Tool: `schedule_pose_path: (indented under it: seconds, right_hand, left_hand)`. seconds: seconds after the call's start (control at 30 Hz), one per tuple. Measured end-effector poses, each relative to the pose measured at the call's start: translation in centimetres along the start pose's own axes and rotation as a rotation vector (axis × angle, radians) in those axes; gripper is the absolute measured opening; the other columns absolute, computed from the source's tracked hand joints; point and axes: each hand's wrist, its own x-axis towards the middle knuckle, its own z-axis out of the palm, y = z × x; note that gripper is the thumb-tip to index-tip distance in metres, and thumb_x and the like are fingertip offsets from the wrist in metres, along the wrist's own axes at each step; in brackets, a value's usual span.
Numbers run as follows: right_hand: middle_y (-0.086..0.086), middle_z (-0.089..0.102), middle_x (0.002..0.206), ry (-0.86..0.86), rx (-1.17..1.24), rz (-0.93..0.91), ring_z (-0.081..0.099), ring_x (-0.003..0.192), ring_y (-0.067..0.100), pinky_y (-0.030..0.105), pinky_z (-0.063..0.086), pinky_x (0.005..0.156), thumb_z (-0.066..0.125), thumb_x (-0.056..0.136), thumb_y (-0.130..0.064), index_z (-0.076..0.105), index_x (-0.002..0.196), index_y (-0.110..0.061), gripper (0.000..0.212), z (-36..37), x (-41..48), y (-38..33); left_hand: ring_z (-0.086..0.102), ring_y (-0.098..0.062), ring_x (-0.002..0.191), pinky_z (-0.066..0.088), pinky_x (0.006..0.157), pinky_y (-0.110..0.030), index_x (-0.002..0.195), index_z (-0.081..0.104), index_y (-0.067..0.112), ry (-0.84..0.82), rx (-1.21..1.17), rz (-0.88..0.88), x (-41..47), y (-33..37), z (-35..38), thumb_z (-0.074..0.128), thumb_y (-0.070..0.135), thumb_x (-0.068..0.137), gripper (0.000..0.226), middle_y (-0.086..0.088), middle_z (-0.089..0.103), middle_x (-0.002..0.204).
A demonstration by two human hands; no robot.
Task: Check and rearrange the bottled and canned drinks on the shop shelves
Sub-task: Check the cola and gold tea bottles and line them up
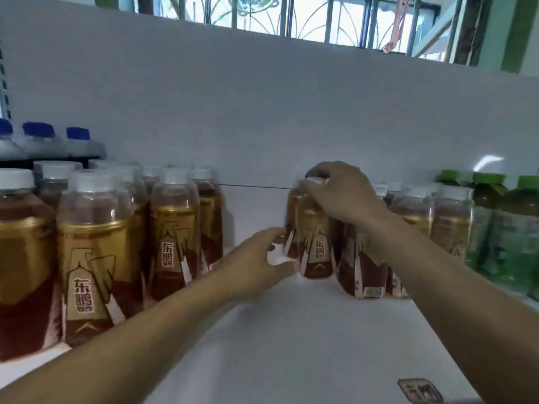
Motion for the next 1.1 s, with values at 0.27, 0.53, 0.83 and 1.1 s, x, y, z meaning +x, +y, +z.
schedule_pose_path:
  seconds: [0.27,0.53,0.83,1.1]
  right_hand:
    - [-0.019,0.069,0.099,0.156,0.578,-0.103,0.051,0.067,-0.001,0.014,0.040,0.067,0.071,0.091,-0.044,0.075,0.113,-0.029,0.027,1.9,-2.9,-0.6]
    - [-0.020,0.063,0.121,-0.029,0.787,-0.064,0.060,0.106,-0.002,0.017,0.053,0.086,0.057,0.083,-0.061,0.060,0.131,-0.037,0.055,2.6,-4.0,0.8]
    - [-0.036,0.068,0.077,-0.308,0.956,-0.049,0.066,0.079,-0.015,0.008,0.052,0.064,0.077,0.080,-0.036,0.054,0.094,-0.042,0.027,3.8,-4.7,1.4]
    - [-0.018,0.057,0.118,-0.428,0.973,0.051,0.064,0.109,0.010,0.034,0.055,0.097,0.078,0.064,-0.054,0.025,0.156,-0.036,0.108,4.0,-4.6,2.0]
  left_hand:
    - [0.058,0.010,0.099,0.048,0.070,-0.006,0.135,0.033,0.042,0.090,-0.369,-0.091,-0.8,0.0,1.7,0.082,0.042,0.075,0.077,0.024,0.056,0.118]
    - [0.070,0.005,0.088,0.051,0.070,-0.020,0.120,0.052,0.042,0.018,-0.647,-0.100,-0.7,0.2,1.9,0.080,0.038,0.063,0.064,0.020,0.073,0.102]
    - [0.068,-0.001,0.099,0.054,0.076,-0.016,0.127,0.048,0.038,0.128,-0.508,-0.131,-1.0,-0.4,1.4,0.084,0.047,0.057,0.079,0.017,0.067,0.112]
    - [0.070,0.000,0.093,0.056,0.074,-0.017,0.130,0.051,0.031,0.070,-0.424,-0.148,-0.9,-0.2,2.6,0.087,0.039,0.062,0.078,0.012,0.073,0.108]
